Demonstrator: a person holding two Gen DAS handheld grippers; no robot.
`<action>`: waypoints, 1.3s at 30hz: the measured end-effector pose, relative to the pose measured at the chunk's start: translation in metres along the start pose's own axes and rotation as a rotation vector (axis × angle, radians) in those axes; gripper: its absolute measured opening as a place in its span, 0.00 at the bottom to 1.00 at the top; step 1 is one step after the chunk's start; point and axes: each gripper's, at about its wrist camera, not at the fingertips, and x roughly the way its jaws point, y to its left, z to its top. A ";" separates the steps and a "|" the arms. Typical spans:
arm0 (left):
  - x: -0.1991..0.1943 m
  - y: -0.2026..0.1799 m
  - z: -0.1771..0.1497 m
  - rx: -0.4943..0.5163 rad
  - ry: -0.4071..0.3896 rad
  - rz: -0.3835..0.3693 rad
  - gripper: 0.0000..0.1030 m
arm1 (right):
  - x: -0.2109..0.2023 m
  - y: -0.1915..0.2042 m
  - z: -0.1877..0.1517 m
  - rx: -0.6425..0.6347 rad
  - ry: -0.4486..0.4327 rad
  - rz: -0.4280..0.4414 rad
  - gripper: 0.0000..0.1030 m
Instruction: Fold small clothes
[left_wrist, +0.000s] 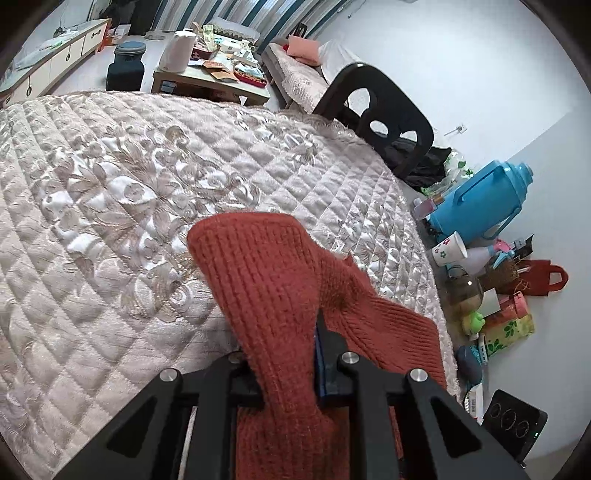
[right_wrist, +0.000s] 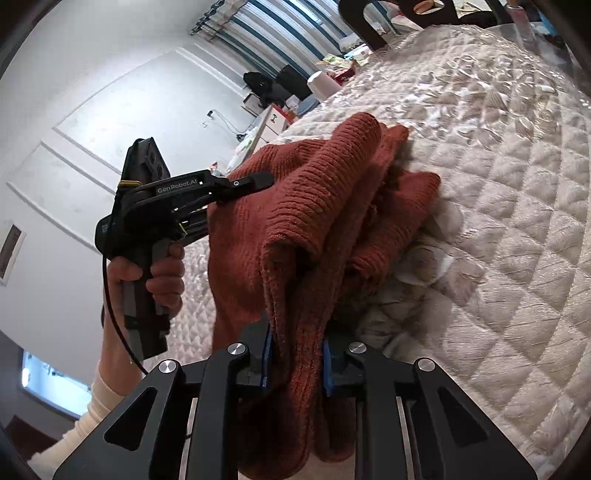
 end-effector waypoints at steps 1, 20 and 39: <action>-0.004 0.001 0.000 -0.002 -0.003 -0.004 0.18 | 0.001 0.004 0.000 -0.005 -0.001 0.003 0.20; -0.114 0.079 -0.002 -0.096 -0.118 0.070 0.19 | 0.067 0.094 0.004 -0.066 0.080 0.115 0.20; -0.158 0.189 -0.021 -0.216 -0.114 0.198 0.20 | 0.171 0.124 -0.004 -0.045 0.245 0.188 0.20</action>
